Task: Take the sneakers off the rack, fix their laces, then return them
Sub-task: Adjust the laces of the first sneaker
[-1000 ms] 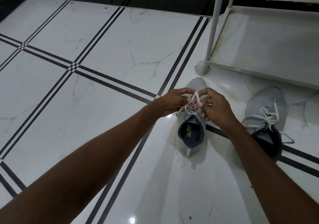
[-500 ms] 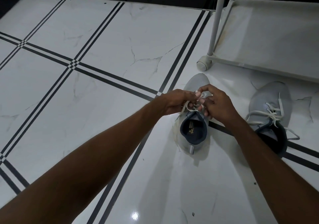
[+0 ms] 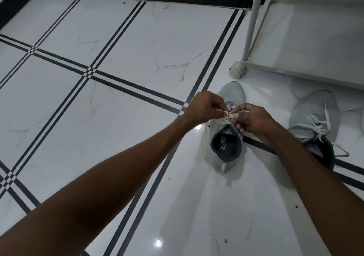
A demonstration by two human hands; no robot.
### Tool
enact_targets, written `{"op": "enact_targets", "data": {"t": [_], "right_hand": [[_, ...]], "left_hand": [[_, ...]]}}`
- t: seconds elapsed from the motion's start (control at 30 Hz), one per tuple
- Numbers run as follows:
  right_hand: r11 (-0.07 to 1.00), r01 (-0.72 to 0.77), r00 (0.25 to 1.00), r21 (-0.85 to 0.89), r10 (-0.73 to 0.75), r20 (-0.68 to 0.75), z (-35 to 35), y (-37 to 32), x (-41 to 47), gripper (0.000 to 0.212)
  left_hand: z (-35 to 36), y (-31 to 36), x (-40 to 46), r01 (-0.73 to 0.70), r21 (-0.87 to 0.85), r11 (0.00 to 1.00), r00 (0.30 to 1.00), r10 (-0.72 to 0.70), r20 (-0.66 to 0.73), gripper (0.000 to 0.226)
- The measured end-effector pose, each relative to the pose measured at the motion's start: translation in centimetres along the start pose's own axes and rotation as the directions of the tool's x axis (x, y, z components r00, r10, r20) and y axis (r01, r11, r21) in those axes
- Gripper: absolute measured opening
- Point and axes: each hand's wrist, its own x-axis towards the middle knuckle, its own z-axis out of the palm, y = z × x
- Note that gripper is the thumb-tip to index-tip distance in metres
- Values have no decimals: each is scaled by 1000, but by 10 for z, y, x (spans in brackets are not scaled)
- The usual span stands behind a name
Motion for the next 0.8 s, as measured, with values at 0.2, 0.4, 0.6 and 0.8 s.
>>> {"op": "enact_targets", "data": {"t": [0.2, 0.4, 0.6, 0.8], "right_hand": [[998, -56, 997, -7, 56, 52, -4, -7, -1, 23], [997, -57, 993, -57, 51, -109, -3, -6, -4, 12], [900, -122, 858, -418, -117, -501, -30, 10, -9, 10], [992, -47, 898, -114, -8, -439, -16, 15, 0, 6]], "left_hand": [[37, 17, -8, -37, 226, 973, 974, 86, -210, 8], [36, 13, -11, 108, -281, 954, 977, -154, -145, 4], [-19, -40, -42, 323, -281, 904, 940, -273, 203, 7], [-12, -35, -42, 346, -253, 903, 928, -290, 235, 21]]}}
